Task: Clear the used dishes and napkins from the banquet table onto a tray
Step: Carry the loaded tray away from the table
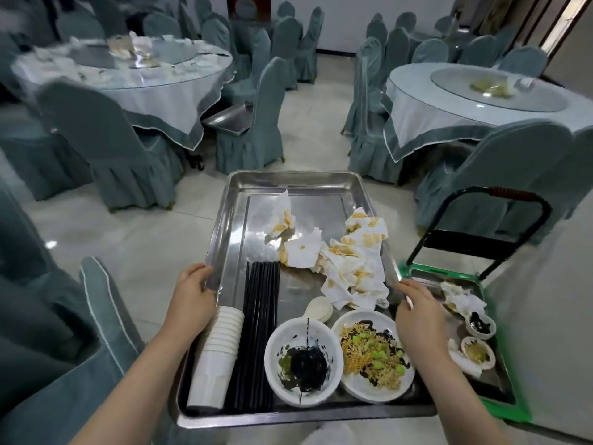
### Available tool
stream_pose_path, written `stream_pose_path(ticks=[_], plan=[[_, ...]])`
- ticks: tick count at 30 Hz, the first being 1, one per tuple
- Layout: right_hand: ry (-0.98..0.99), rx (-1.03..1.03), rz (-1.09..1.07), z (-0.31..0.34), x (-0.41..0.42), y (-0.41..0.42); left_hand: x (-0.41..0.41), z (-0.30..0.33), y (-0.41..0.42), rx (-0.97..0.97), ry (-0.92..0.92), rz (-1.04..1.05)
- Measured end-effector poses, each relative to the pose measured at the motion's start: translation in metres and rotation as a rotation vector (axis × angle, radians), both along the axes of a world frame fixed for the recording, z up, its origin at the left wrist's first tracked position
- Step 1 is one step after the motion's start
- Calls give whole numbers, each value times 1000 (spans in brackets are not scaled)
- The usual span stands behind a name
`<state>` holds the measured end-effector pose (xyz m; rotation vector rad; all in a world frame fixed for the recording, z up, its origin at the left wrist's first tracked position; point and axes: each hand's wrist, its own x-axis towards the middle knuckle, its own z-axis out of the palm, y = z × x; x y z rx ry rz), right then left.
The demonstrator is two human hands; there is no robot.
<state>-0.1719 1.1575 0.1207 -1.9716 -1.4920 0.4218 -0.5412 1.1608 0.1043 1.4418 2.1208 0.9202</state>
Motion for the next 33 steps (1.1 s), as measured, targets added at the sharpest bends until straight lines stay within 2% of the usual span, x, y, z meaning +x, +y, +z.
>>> stream_pose_path(ticks=[9,16,25,33], plan=[[45,-28,294,-3,-39,236,-35,0,136,18,21,249],[13,-54,520,6,-110,385,-69,6,203,26,-24,488],[30,-6,771,2,-274,512,-184,-3,264,44,4,728],[115,2,841,2,-457,600,-339,2,320,85,20,833]])
